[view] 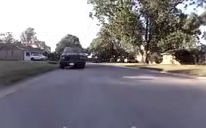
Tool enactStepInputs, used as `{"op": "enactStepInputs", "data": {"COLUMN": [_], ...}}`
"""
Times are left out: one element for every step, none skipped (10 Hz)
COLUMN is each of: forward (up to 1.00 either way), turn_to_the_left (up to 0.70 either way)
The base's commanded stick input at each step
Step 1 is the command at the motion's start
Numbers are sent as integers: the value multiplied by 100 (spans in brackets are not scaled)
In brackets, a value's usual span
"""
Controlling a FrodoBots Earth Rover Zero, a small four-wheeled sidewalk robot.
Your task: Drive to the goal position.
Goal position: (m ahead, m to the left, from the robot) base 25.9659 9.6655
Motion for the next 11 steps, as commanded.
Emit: {"op": "enactStepInputs", "data": {"forward": [100,100,100,100,100,100,100,100,100,100,100], "turn_to_the_left": [0,0,0,0,0,0,0,0,0,0,0]}}
